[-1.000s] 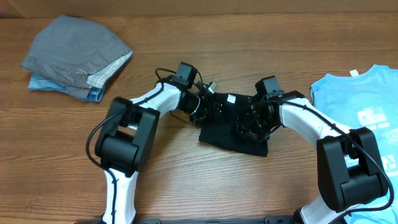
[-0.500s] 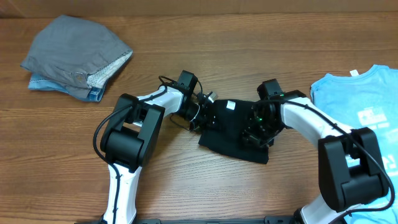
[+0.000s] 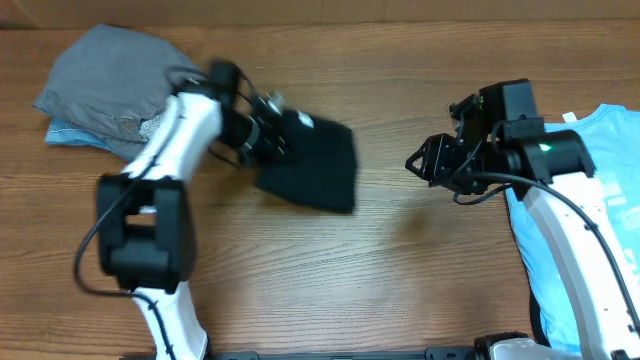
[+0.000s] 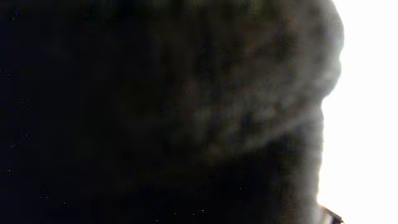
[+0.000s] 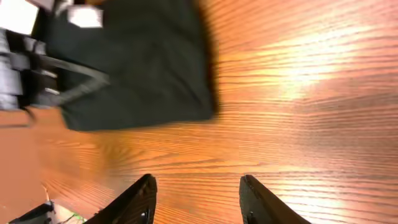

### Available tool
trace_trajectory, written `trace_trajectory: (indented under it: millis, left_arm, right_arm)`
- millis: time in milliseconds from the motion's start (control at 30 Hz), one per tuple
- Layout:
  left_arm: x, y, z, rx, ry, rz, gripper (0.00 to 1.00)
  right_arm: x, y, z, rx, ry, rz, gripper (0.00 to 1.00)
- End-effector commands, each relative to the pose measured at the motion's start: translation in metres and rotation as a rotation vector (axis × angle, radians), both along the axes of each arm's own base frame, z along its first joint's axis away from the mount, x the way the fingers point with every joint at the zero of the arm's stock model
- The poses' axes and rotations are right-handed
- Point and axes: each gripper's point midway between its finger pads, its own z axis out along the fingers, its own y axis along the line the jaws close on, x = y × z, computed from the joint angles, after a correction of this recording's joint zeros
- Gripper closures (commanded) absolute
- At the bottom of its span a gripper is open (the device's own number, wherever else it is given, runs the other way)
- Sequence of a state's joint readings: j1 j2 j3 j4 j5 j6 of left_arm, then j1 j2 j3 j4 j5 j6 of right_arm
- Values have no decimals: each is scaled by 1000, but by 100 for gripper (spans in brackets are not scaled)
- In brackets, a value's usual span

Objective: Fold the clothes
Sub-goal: 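Carry the bundle with the left gripper onto the grey stack at top left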

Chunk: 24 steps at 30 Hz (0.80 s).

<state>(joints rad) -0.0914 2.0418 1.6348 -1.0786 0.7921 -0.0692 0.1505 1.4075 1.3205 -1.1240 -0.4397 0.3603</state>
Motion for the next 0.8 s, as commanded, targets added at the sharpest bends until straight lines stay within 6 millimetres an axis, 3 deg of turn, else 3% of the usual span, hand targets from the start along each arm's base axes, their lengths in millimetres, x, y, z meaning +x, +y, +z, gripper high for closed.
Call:
trace_trajectory:
  millis: [0, 200, 467, 633, 767]
  left_arm:
    - [34, 39, 62, -19, -213, 35, 96]
    - [76, 109, 119, -107, -406, 193, 96]
    - [106, 216, 157, -179, -548, 458, 96]
    - [119, 270, 155, -99, -584, 608, 96]
    - [136, 301, 132, -36, -594, 685, 96]
  right_arm:
    - [0, -1, 2, -9, -7, 10, 53]
    - [0, -1, 1, -9, -6, 10, 53]
    - [-2, -1, 1, -8, 5, 8, 53]
    - [-2, -1, 1, -6, 5, 8, 53]
    - [-5, -1, 0, -8, 21, 8, 54]
